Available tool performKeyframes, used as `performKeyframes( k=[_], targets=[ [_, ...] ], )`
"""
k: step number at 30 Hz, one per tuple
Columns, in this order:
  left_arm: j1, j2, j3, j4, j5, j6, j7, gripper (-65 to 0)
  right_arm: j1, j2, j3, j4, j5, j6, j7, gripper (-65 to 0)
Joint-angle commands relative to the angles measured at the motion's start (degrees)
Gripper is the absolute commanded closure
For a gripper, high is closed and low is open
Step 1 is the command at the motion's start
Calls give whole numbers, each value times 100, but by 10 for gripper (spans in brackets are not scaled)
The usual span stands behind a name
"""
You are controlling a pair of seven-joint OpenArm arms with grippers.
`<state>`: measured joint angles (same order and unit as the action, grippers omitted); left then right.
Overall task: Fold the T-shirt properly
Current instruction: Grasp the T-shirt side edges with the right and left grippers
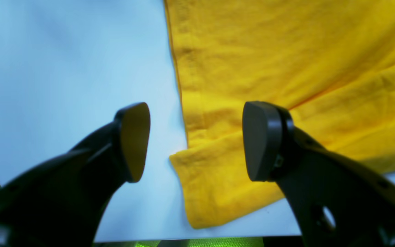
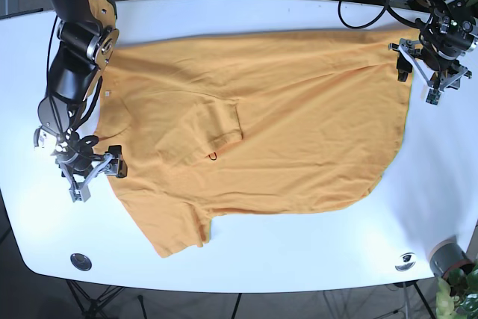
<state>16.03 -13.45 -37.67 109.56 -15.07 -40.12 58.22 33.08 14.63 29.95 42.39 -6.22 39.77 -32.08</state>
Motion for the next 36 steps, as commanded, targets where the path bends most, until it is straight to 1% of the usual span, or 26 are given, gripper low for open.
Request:
performKeyframes(
  k=[1, 4, 8, 12, 14, 15, 16, 17, 20, 21, 24, 25, 27, 29, 31, 32, 34, 36],
  targets=[
    [-34, -83, -26, 90, -53, 12, -85, -397, 310, 123, 24, -437, -95, 23, 504, -555],
    [-34, -83, -26, 90, -53, 12, -94, -397, 389, 238, 24, -841, -174, 23, 750, -555],
    [-34, -83, -26, 82, -45, 12, -94, -397, 353, 229, 24, -973, -156, 23, 803, -555],
    [-43, -92, -18, 46, -36, 12, -94, -397, 336, -17, 15, -973, -191, 23, 786, -553],
    [-131, -101, 26, -191, -36, 12, -94, -396, 266, -123, 15, -973, -200, 23, 786, -553],
    [-263, -110, 88, -296, -36, 12, -94, -396, 266, -123, 15, -973, -200, 23, 786, -553],
    [-359, -118, 114, -402, 8, 60, -103, -396, 257, -131, 15, -982, -200, 23, 786, -553],
    [-482, -127, 149, -490, 122, 262, -120, -396, 257, -140, 15, -1000, -200, 23, 786, -553],
    [-904, -101, 176, -718, 580, 614, -182, -399, 230, -246, 15, -991, -200, 23, 786, -550],
    [-1089, -83, 176, -824, 711, 658, -244, -399, 230, -255, 15, -1008, -200, 23, 812, -537],
    [-1748, 5, 176, -1351, 1002, 755, -419, -401, 222, -290, 15, -1008, -200, -78, 829, -445],
    [-2030, 22, 176, -1650, 1107, 843, -472, -403, 222, -307, 15, -1008, -191, -87, 829, -392],
    [-2416, 13, 176, -2063, 1221, 966, -490, -403, 222, -386, 15, -991, -191, -87, 803, -308],
    [-2891, 5, 176, -2670, 1300, 1106, -507, -408, 222, -395, 15, -1008, -200, -113, 812, -200],
    [-3357, -4, 176, -3268, 1318, 1185, -516, -432, 222, -413, 15, -1000, -200, -113, 812, -113],
    [-3638, -48, 176, -3663, 1327, 1229, -569, -456, 222, -430, 15, -1000, -200, -113, 812, -62],
    [-3972, -145, 185, -4200, 1327, 1300, -727, -486, 222, -448, 15, -982, -200, -113, 794, -30],
    [-4236, -171, 193, -4727, 1327, 1353, -991, -503, 222, -448, 15, -1008, -200, -122, 794, -35]
  ],
)
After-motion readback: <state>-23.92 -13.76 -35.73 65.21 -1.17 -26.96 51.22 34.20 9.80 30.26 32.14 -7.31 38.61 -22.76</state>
